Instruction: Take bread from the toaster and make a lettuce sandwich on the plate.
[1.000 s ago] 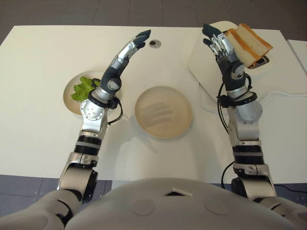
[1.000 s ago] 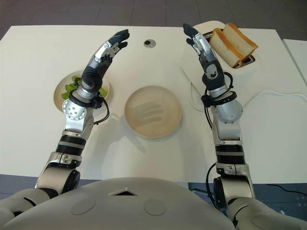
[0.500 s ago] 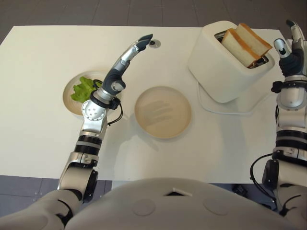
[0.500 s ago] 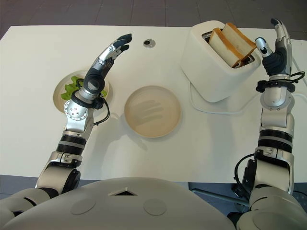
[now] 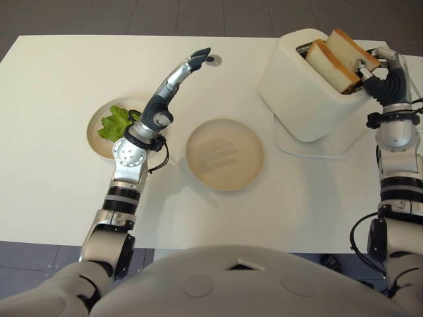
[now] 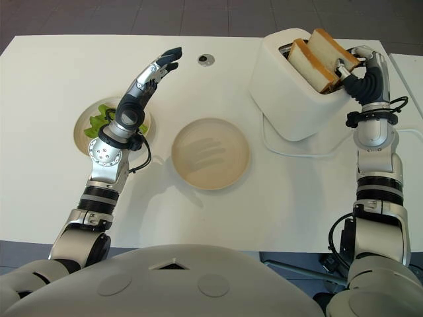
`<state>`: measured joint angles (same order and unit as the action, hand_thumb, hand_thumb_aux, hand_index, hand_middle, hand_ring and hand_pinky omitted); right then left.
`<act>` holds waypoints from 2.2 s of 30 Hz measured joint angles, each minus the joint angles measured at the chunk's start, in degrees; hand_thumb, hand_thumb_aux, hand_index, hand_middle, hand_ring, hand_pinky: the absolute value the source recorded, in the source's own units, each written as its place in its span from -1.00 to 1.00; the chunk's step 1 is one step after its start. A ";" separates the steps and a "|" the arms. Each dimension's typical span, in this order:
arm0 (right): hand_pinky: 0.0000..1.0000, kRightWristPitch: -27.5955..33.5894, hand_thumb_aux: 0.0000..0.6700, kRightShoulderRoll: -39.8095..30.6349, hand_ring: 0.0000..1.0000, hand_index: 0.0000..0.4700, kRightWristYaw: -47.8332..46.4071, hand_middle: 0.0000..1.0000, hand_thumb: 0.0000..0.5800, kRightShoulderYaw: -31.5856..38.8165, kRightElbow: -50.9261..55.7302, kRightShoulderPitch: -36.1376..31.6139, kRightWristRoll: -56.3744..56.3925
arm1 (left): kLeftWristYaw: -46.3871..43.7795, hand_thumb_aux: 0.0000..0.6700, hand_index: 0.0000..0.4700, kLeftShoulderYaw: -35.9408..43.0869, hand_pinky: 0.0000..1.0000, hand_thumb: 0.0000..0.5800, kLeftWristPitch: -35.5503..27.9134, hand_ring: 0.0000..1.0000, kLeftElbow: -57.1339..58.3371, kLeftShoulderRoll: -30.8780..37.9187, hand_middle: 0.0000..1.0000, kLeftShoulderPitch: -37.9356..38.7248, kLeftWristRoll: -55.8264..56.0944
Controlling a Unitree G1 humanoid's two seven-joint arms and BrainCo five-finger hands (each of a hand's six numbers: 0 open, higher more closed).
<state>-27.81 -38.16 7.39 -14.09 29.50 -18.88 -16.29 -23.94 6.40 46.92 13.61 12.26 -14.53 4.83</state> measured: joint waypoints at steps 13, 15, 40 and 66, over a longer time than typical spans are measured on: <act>1.00 -8.66 1.00 4.46 1.00 1.00 3.51 1.00 1.00 -5.06 -20.61 2.84 9.04 | 29.08 -1.00 -1.00 -4.46 -1.00 -1.00 -8.89 -1.00 3.91 17.47 -1.00 -2.20 -52.67; 1.00 -8.38 1.00 5.52 1.00 1.00 1.09 1.00 1.00 -4.94 -25.43 3.80 13.20 | 30.64 -1.00 -1.00 -3.43 -1.00 -1.00 -14.00 -1.00 6.57 21.23 -1.00 -2.15 -57.09; 1.00 7.05 1.00 14.30 1.00 1.00 -30.32 1.00 1.00 27.10 -18.52 12.62 11.26 | 25.95 1.00 1.00 7.46 -1.00 1.00 -25.07 -1.00 15.38 31.74 -1.00 -1.84 -53.12; 0.13 7.24 -1.00 16.38 0.13 -1.00 -23.32 0.13 -1.00 16.04 -28.12 11.84 10.82 | 30.47 1.00 1.00 14.03 -1.00 1.00 -14.39 -1.00 6.25 15.12 -1.00 -5.39 -45.55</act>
<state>-20.56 -21.77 -15.93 1.95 1.39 -7.04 -5.47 6.52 20.44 32.52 19.87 27.38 -19.92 -40.72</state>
